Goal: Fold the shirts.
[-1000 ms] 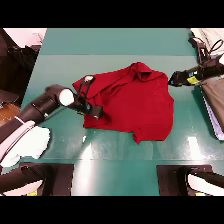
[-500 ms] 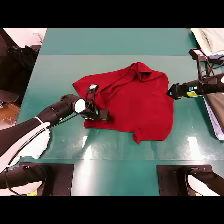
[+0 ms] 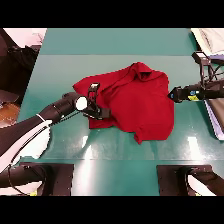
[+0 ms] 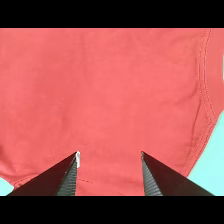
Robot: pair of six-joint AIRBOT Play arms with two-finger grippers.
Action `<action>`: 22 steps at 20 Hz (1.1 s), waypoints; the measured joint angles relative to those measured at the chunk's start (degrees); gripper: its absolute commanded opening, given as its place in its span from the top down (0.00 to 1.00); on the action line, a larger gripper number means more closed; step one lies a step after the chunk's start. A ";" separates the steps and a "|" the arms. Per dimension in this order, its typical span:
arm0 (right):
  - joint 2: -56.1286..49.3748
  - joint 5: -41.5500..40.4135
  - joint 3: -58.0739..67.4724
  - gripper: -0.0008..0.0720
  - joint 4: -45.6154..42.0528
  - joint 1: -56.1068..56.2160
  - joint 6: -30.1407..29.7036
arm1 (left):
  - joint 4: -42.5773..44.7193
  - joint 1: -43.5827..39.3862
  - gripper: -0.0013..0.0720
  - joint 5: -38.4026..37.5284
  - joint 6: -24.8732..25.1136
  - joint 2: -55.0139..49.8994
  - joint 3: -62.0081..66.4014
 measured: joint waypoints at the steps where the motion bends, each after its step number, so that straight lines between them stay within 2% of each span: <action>1: 0.02 -0.04 -0.04 0.38 -0.09 0.00 0.00 | 0.68 0.00 0.95 -1.64 0.61 0.02 1.20; 7: 0.11 -0.02 -0.13 0.38 -0.37 -0.04 0.02 | 8.00 0.28 0.95 -10.86 4.61 2.80 7.43; 13: 0.13 4.24 -0.13 0.38 -0.31 -5.49 0.02 | 16.17 7.87 0.95 -21.94 9.57 15.37 8.48; 17: 0.15 9.66 -0.15 0.38 -0.28 -12.41 0.02 | 18.45 15.65 0.95 -29.59 12.83 22.75 5.03; 21: 0.15 12.61 -0.15 0.38 -0.24 -17.86 0.02 | 18.88 20.04 0.94 -31.45 13.86 25.83 -3.82; 22: 0.15 12.92 -0.15 0.38 -0.24 -18.71 0.02 | 18.91 20.52 0.59 -30.62 13.88 26.16 -6.56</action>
